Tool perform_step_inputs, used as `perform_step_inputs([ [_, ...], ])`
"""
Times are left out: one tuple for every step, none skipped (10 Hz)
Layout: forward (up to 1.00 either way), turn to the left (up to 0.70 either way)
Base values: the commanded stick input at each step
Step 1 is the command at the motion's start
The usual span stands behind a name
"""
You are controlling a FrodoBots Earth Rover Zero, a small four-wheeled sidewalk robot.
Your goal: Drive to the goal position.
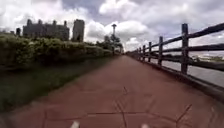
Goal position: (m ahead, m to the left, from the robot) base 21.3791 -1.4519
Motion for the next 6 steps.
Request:
perform_step_inputs([
  [1.00,0.00],
  [1.00,0.00],
  [1.00,0.00],
  [1.00,0.00],
  [1.00,0.00],
  [1.00,0.00],
])
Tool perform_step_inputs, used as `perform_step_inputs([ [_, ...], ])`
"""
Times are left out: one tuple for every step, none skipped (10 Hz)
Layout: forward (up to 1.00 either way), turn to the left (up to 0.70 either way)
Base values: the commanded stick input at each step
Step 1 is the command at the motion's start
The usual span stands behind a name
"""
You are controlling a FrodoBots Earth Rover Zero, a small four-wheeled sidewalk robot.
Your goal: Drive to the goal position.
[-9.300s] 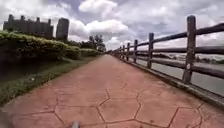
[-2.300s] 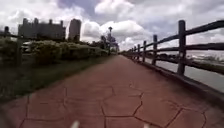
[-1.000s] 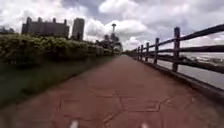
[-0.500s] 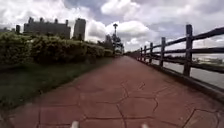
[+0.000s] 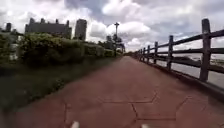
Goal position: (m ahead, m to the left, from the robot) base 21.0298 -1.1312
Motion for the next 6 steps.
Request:
perform_step_inputs([
  [1.00,-0.06],
  [1.00,-0.26],
  [1.00,-0.23],
  [1.00,-0.06],
  [1.00,0.00],
  [1.00,0.00],
])
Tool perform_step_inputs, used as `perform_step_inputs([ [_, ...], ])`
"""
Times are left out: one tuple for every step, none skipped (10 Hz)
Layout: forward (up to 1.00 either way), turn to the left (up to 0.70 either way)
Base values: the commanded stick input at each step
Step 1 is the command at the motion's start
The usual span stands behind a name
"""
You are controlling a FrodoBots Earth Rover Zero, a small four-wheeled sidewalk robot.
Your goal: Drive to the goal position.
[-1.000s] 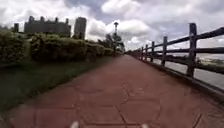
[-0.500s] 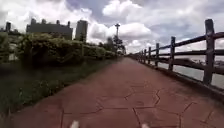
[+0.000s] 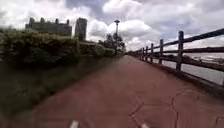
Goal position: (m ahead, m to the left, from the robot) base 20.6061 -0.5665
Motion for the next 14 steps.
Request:
perform_step_inputs([
  [1.00,0.00],
  [1.00,0.00],
  [1.00,0.00],
  [1.00,0.00],
  [1.00,0.00],
  [1.00,-0.13],
  [1.00,-0.27],
  [1.00,-0.27],
  [1.00,-0.27],
  [1.00,-0.27],
  [1.00,-0.27],
  [1.00,-0.27],
  [1.00,-0.27],
  [1.00,-0.27],
])
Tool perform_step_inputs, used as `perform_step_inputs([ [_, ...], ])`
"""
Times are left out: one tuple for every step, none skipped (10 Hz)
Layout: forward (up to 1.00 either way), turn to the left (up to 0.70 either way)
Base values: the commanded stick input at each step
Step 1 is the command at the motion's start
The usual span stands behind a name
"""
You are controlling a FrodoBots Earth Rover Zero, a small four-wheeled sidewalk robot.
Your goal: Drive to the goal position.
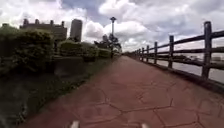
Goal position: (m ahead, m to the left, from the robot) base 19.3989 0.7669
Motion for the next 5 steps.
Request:
perform_step_inputs([
  [1.00,-0.27],
  [1.00,-0.27],
  [1.00,-0.27],
  [1.00,-0.09],
  [1.00,0.00],
])
